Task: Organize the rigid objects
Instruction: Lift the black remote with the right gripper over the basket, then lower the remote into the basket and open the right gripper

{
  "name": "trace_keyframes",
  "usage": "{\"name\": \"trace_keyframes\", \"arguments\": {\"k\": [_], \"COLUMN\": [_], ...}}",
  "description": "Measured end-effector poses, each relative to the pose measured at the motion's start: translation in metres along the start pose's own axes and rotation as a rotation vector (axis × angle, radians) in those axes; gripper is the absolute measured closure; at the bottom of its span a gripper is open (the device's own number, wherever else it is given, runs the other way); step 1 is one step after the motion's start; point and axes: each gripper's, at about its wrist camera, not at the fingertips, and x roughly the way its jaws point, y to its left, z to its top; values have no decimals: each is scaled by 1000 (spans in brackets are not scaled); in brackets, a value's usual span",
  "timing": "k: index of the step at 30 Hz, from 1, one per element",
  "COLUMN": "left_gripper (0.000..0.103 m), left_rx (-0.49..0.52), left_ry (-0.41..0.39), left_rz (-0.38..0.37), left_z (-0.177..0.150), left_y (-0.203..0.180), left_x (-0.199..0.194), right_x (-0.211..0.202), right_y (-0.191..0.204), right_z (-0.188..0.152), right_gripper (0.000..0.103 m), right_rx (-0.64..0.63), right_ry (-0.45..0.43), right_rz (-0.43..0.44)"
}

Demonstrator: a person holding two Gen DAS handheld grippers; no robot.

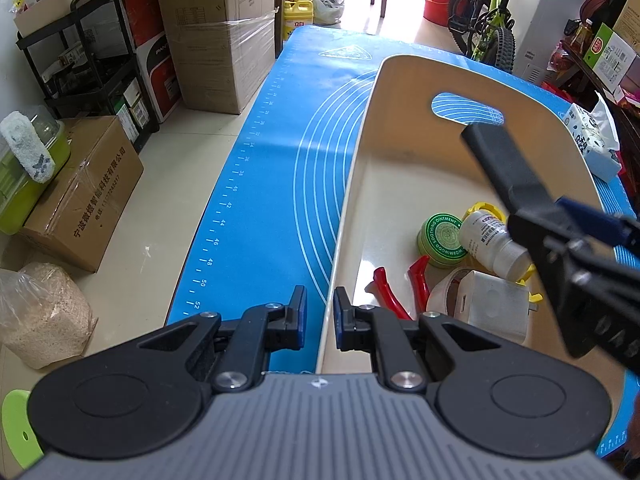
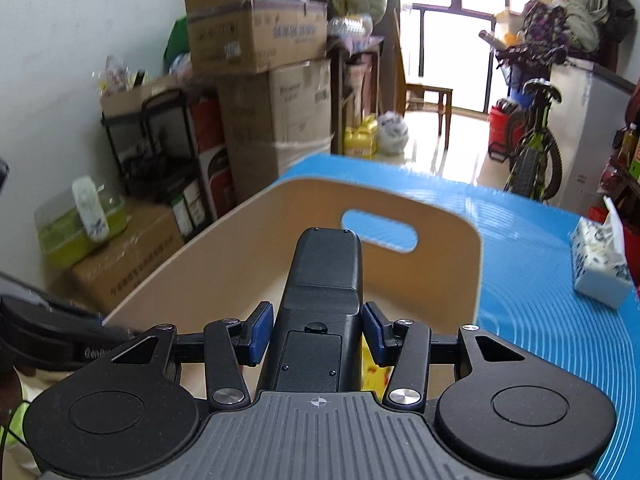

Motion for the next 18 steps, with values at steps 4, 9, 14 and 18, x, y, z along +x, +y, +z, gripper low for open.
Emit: {"name": "trace_keyframes", "arguments": {"k": [4,9,14,18], "left_gripper": [87,87,86,85], "left_rx": [0,-1,-1,-6], "left_ry": [0,0,0,-19], "left_rz": [0,1,3,4], "left_z": [0,0,1,2], "left_y": [0,0,-1,0], "left_x": [0,0,-1,-6], "right_x": [10,15,18,9], "right_y": [4,6,4,2], "right_z": [-6,-10,-11,-11], "right_gripper": [49,49,49,41], "right_rx": [-6,-10,14,28], "right_ry": [68,116,161,138], "right_rz": [-1,-1,1,7]}}
